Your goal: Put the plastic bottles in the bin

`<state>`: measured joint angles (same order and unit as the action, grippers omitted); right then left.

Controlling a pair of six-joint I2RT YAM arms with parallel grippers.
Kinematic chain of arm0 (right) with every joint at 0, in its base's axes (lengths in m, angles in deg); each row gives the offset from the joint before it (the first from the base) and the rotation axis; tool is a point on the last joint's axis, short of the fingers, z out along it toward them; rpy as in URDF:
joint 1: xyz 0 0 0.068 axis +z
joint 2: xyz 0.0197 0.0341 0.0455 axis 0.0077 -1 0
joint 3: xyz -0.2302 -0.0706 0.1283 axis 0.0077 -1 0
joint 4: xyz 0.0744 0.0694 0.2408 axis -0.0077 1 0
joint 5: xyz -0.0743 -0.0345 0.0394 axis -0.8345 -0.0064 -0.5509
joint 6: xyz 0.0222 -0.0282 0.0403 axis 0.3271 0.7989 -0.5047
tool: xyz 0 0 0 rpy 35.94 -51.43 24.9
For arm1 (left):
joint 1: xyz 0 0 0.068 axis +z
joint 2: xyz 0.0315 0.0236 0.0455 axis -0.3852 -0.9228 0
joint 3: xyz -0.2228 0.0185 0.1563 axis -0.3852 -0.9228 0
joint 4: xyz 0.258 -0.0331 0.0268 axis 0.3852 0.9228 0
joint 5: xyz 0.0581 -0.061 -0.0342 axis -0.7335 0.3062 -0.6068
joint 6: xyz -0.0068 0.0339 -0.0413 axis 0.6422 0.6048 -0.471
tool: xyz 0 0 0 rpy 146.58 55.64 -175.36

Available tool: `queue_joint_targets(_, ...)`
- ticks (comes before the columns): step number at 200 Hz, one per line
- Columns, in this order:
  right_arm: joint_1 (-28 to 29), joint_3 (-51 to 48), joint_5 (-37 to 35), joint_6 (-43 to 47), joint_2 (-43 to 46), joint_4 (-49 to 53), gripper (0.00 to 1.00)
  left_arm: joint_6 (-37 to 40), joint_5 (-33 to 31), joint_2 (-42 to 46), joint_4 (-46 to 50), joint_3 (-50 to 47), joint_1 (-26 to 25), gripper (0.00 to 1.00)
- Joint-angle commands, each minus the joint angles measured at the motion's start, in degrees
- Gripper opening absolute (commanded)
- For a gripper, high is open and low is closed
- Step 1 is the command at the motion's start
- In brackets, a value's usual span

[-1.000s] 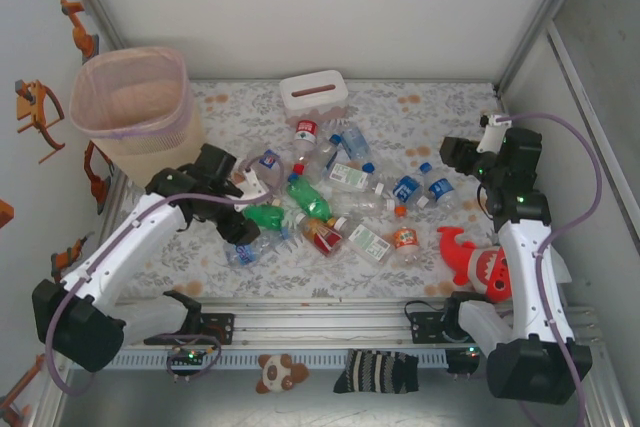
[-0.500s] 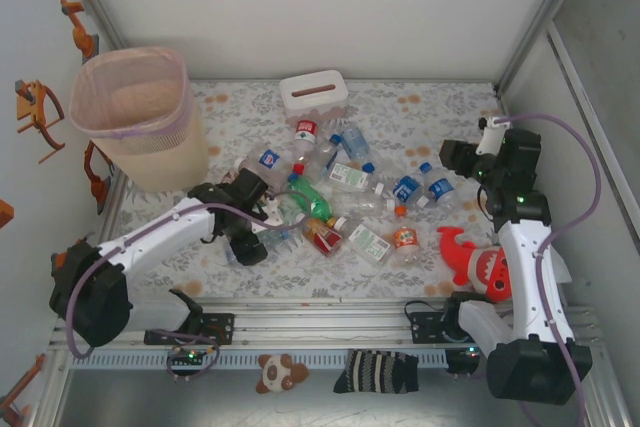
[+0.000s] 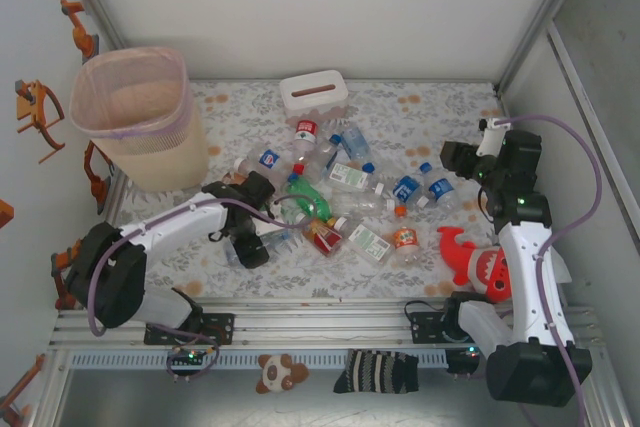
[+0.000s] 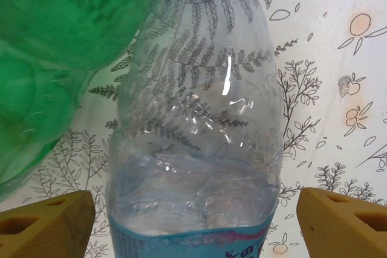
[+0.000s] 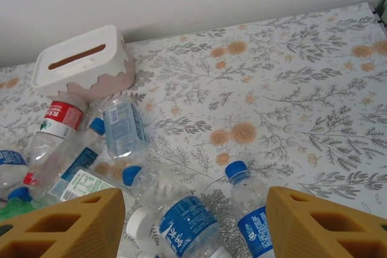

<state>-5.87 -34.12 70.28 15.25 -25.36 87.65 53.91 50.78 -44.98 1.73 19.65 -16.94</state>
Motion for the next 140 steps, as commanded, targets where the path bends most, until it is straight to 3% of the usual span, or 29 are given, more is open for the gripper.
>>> queue_joint_targets(1, 0.42, 0.3, -0.53, 1.01, 0.63, -0.28, 0.62, 0.42, 1.8, -1.55, 0.41, -0.59, -0.64, 0.85)
queue_joint_targets(95, 0.38, 0.43, -0.53, 1.18, 0.57, -0.1, 0.62, 0.47, 1.21, -5.24, 0.24, 0.05, -0.98, 0.77)
queue_joint_targets(140, 0.39, 0.58, -0.62, 1.15, 0.57, -0.09, 0.62, 0.55, 1.56, -4.77, 0.32, 0.05, -1.0, 0.68)
